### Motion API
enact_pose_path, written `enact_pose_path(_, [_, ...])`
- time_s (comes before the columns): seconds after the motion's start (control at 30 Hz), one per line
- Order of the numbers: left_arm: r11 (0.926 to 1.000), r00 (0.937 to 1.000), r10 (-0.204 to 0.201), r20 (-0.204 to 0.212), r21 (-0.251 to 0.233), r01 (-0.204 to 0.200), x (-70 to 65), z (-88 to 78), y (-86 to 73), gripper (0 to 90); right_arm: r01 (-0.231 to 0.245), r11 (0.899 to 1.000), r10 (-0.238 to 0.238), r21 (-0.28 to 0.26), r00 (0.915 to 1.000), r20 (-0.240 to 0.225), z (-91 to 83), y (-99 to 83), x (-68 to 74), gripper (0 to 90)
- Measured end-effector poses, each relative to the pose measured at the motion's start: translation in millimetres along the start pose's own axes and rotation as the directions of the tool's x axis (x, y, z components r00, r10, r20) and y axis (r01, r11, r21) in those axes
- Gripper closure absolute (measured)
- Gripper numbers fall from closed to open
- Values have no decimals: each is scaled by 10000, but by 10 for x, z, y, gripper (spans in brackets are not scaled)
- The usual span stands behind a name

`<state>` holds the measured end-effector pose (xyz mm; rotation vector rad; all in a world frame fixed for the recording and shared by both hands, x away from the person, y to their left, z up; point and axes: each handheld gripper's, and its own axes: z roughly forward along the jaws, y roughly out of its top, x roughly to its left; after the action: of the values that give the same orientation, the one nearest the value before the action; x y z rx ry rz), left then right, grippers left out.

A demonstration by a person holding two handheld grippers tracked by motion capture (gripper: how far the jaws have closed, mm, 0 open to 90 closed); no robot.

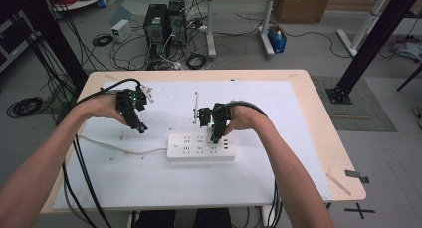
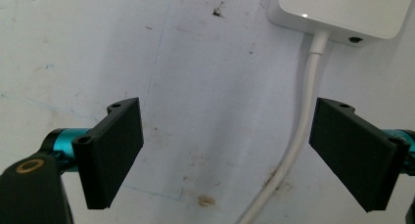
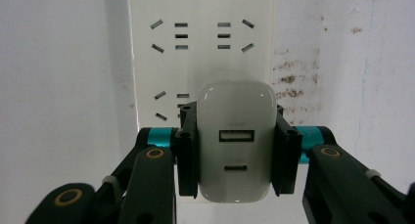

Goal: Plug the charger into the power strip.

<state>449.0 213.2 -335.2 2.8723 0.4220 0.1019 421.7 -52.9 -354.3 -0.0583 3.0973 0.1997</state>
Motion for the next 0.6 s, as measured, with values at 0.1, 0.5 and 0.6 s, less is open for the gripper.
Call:
enact_pose_path(0.1, [10000, 10000, 84, 5, 8, -84, -12, 4, 14, 129, -70, 9999, 69, -146, 9999, -124, 7, -3, -25, 627])
enact_pose_path(0.5, [9996, 10000, 9, -61, -291, -11, -38, -48, -13, 129, -384, 9943, 389, -992, 9992, 38, 85, -127, 24, 628])
enact_pose_path(0.6, [9995, 9999, -4, -100, -318, 1, -55, -53, -17, 129, -356, 9955, 364, -880, 9993, 73, 87, -111, 29, 629])
